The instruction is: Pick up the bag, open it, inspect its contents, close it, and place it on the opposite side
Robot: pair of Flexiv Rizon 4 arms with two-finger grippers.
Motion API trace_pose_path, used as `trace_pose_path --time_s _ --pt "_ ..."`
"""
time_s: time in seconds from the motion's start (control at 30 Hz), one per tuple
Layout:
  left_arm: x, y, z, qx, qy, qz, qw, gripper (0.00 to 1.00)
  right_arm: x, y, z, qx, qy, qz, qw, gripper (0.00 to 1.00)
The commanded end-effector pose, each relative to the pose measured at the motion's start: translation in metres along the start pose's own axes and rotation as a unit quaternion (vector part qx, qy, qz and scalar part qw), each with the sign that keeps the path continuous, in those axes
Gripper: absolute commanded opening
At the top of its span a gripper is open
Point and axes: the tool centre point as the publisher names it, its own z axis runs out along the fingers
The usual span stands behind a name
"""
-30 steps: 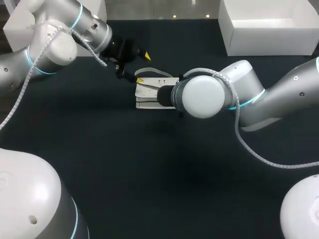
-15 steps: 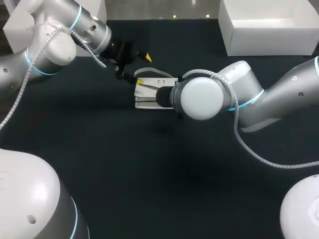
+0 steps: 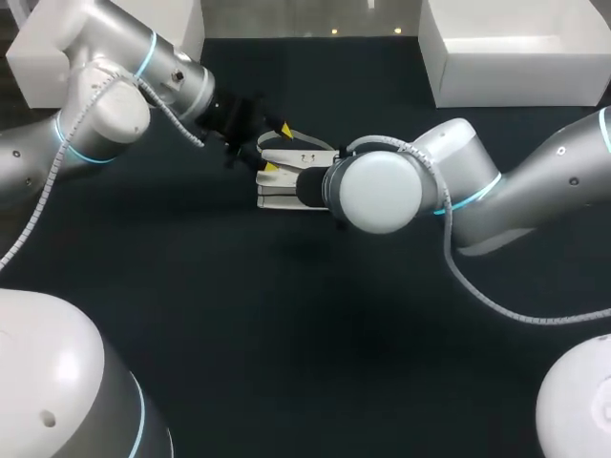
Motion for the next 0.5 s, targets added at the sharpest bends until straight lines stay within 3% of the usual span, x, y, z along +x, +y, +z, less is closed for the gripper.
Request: trace_pose_path --time_s 0.03,0.5 --pt "-0.0016 0.0033 0.0052 0.002 0.000 0.000 1.000 0.60 0.0013 0.0011 0.0004 0.001 -0.002 0.000 1.000 0.00" --pt "0.0051 0.0059 0.0100 -0.001 0.014 0.006 1.000 0.55 0.0013 0.0011 0.0004 0.001 -0.002 0.000 1.000 0.00"
